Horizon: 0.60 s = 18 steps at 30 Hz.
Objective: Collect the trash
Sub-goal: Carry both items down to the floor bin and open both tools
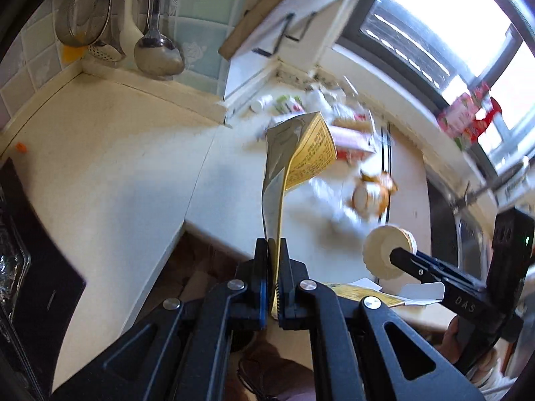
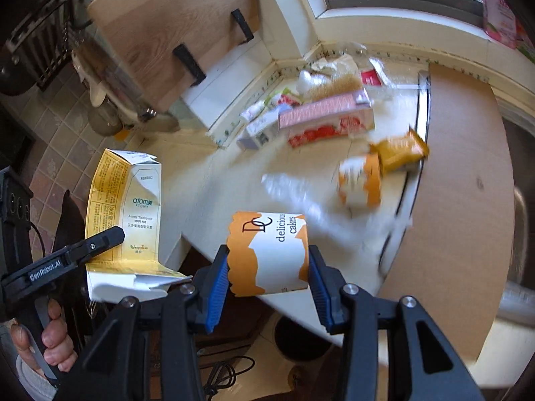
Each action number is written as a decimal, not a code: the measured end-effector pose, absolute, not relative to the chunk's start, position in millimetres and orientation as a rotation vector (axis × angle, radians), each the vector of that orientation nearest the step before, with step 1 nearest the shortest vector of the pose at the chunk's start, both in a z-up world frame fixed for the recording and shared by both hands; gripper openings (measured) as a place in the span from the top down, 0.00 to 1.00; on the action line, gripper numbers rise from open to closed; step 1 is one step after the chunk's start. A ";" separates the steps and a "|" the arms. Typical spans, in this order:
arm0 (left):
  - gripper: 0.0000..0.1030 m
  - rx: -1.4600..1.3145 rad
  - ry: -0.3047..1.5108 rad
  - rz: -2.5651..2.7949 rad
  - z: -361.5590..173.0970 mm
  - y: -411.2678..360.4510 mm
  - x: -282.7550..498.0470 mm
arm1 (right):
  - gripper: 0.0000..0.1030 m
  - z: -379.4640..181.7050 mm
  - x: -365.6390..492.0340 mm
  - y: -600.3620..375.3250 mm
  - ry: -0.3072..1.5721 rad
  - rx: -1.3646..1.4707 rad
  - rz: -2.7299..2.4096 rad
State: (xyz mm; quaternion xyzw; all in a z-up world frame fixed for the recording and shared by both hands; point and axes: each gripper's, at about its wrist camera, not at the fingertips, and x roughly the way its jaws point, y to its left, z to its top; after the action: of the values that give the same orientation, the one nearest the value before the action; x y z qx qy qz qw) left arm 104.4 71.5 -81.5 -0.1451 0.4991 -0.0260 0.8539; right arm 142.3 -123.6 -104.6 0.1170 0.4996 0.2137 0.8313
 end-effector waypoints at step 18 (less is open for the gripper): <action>0.98 -0.073 1.306 -0.059 -267.4 54.9 -13.6 | 0.56 -268.9 26.5 -101.5 1.337 0.200 0.276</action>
State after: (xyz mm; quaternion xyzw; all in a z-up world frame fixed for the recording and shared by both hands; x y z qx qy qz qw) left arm -13.6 54.9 -267.4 -0.0340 0.6073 -0.0275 0.7933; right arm 26.5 -101.5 -268.9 0.0921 0.6168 0.1272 0.7713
